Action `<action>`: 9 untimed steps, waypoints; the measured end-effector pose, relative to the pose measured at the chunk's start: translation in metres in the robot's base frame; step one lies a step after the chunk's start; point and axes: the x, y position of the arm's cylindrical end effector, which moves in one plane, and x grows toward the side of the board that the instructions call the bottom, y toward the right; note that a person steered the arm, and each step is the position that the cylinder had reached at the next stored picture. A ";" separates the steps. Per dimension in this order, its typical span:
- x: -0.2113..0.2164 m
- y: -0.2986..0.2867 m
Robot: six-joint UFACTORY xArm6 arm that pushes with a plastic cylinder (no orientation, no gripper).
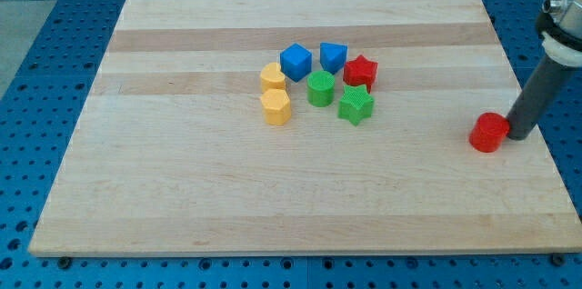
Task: Move the red circle closer to the yellow hexagon
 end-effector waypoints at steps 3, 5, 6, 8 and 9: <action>0.014 -0.075; 0.029 -0.134; 0.035 -0.165; 0.065 -0.194; 0.070 -0.210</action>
